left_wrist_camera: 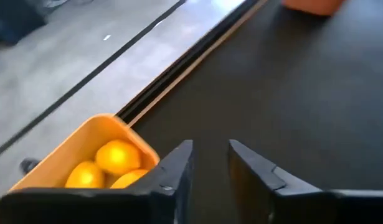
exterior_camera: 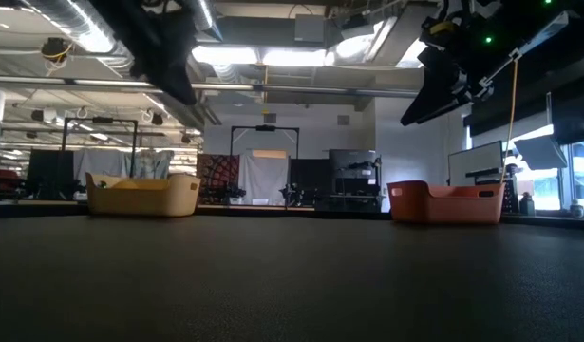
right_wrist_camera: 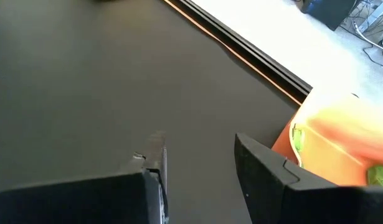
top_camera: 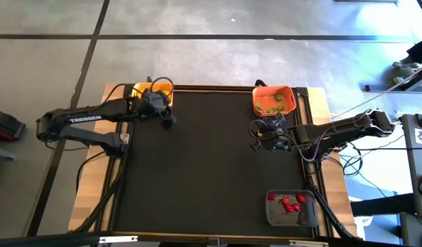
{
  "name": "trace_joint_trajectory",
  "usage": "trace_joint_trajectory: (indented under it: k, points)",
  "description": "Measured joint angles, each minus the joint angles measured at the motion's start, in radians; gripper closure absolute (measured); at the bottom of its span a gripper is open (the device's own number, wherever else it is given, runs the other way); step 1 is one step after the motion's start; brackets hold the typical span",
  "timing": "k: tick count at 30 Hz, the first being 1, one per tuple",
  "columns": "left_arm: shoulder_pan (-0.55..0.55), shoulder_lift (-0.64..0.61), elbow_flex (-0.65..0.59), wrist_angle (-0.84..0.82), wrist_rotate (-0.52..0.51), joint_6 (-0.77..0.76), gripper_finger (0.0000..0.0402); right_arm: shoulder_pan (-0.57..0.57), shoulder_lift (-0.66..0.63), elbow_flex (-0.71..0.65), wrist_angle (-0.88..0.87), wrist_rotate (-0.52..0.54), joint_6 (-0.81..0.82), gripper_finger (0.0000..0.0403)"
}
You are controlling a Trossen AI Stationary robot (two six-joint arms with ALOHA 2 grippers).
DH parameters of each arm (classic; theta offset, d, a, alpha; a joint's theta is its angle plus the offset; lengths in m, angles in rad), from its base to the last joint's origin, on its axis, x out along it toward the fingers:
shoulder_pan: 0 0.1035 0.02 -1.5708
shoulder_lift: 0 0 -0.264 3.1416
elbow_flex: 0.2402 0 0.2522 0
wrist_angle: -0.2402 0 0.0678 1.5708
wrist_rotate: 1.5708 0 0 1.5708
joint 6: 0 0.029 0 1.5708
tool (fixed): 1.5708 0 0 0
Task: Sort produce into baskets
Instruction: Return to Home Position
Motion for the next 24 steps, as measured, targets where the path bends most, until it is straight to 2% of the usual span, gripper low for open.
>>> trace_joint_trajectory:
  k: [5, 9, 11, 18, 21, 24]
  points:
    - [-0.105, -0.003, -0.006, 0.010, 0.003, 0.040, 0.0350, 0.000, 0.000, 0.000, 0.000, 0.000, -0.014, 0.0274]
    - [-0.156, -0.021, -0.069, 0.091, 0.010, 0.062, 0.0384, 0.000, 0.000, 0.000, 0.000, -0.001, -0.025, 0.0274]
    - [-0.170, -0.052, -0.122, 0.162, 0.065, 0.084, 0.0397, 0.000, 0.000, 0.000, 0.000, -0.003, -0.026, 0.0274]
    - [-0.164, -0.213, -0.312, 0.453, 0.417, 0.178, 0.0400, 0.000, 0.000, 0.000, 0.001, -0.016, -0.029, 0.0274]
    - [-0.158, -0.280, -0.365, 0.501, 0.490, 0.195, 0.0397, 0.000, 0.000, 0.000, 0.004, -0.016, -0.029, 0.0274]
    - [-0.159, -0.343, -0.410, 0.504, 0.500, 0.209, 0.0399, 0.000, 0.000, 0.000, 0.007, -0.016, -0.029, 0.0274]
